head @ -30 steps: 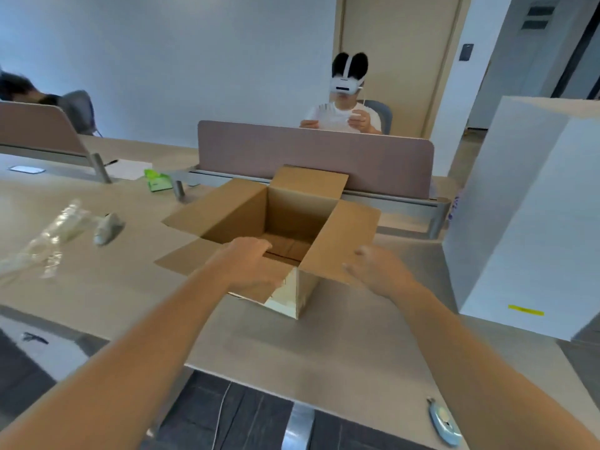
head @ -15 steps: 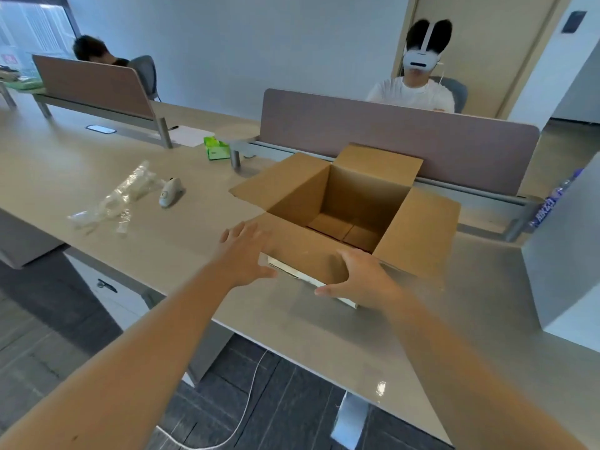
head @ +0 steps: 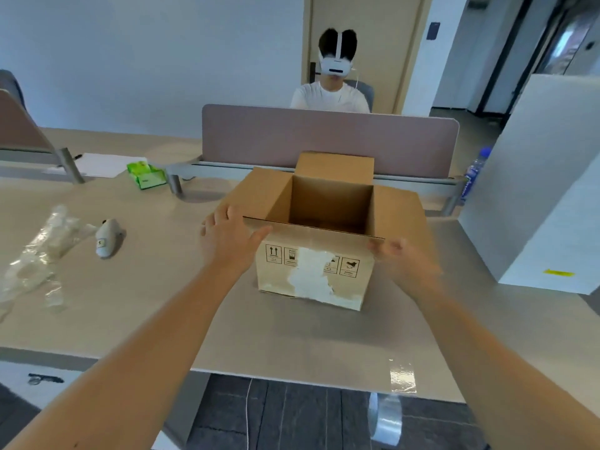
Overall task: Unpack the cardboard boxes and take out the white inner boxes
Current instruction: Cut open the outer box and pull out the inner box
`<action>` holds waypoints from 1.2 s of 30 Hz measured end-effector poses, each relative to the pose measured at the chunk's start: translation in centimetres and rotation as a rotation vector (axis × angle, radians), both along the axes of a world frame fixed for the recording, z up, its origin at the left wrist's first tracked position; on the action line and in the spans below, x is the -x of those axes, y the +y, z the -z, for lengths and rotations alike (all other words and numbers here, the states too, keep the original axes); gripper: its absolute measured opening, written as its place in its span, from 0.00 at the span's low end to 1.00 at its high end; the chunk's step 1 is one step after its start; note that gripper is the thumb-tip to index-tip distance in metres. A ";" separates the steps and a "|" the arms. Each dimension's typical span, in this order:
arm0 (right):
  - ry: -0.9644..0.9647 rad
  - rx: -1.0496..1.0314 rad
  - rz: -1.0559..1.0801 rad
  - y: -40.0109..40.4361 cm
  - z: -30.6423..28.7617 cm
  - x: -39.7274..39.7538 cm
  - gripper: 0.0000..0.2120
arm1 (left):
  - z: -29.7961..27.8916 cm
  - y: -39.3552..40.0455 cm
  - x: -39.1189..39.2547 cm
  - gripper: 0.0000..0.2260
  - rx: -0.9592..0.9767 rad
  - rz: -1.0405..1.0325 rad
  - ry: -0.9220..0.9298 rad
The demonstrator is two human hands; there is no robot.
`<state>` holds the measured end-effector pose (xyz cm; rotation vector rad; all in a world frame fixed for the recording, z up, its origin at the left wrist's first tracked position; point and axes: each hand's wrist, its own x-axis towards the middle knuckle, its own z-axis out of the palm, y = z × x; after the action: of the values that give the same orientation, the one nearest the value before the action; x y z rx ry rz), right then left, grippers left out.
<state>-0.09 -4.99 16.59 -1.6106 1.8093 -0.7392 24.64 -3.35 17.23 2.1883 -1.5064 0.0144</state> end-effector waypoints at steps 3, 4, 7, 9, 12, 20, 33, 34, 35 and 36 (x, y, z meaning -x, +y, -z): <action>-0.033 -0.033 0.117 -0.2 0.6 -0.3 0.29 | 0.2 -0.9 -0.5 0.33 -0.067 -0.134 0.314; -0.066 -0.049 0.137 -0.5 0.9 -0.6 0.30 | 0.5 -1.2 -0.7 0.32 -0.087 -0.112 0.404; -0.277 -0.070 0.183 -1.5 1.6 -1.5 0.30 | 1.5 -1.7 -0.9 0.27 -0.144 -0.013 0.649; -0.389 -0.058 0.164 -2.2 2.2 -2.0 0.28 | 2.1 -2.2 -1.0 0.28 -0.170 -0.002 0.781; -0.585 -0.076 0.176 -2.5 3.5 -2.2 0.27 | 3.1 -3.6 -0.8 0.28 -0.129 0.039 0.950; -0.694 -0.180 0.210 -4.4 7.9 -2.9 0.21 | 7.1 -6.4 -0.9 0.33 -0.094 0.063 1.200; -0.605 -0.001 0.388 -5.2 4.6 -1.7 0.16 | 4.9 -6.7 1.6 0.22 0.096 -0.017 1.163; -0.575 0.011 0.395 -5.4 3.8 -1.5 0.17 | 4.2 -6.7 1.7 0.23 0.107 -0.017 1.149; -0.550 0.020 0.399 -5.4 2.7 -1.4 0.19 | 3.3 -6.6 1.9 0.23 0.117 -0.016 1.134; -0.530 0.028 0.397 -5.5 1.8 -1.3 0.21 | 2.4 -6.4 2.0 0.23 0.122 -0.009 1.111</action>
<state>1.20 -10.49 14.79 -0.9434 1.7241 -1.2384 22.63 -9.77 14.84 1.5901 -0.7999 -0.9130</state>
